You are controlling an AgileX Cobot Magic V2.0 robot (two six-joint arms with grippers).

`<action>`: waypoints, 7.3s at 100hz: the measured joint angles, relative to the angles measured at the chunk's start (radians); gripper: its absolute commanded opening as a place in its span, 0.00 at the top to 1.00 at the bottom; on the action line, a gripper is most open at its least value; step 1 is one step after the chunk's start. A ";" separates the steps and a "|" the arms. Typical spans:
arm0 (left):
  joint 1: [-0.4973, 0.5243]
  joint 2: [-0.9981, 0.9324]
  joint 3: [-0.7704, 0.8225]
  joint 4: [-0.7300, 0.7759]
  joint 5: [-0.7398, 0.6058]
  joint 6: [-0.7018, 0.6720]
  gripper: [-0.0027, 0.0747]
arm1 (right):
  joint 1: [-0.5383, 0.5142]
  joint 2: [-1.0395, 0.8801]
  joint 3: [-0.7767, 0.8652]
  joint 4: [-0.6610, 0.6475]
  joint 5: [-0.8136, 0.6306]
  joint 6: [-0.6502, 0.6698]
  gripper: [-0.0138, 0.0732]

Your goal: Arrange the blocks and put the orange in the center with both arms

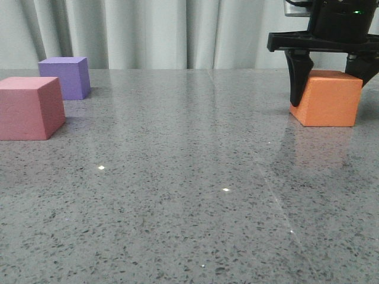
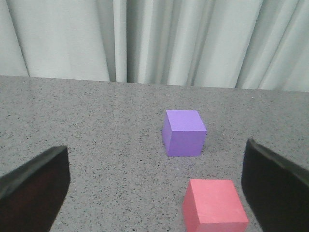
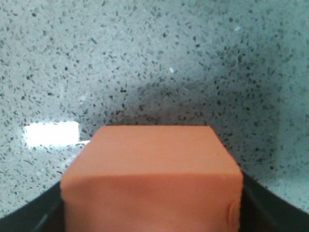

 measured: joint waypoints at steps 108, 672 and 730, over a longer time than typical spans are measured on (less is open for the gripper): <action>0.000 0.000 0.000 -0.002 -0.001 0.000 0.07 | 0.335 0.323 -0.642 0.033 0.128 0.160 0.72; -0.369 1.379 -1.077 -0.415 0.606 1.223 0.07 | 0.402 -1.146 0.758 -0.047 -0.351 0.142 0.16; -0.369 1.441 -1.078 -0.405 0.635 1.223 0.33 | 0.402 -1.146 0.758 -0.047 -0.351 0.142 0.16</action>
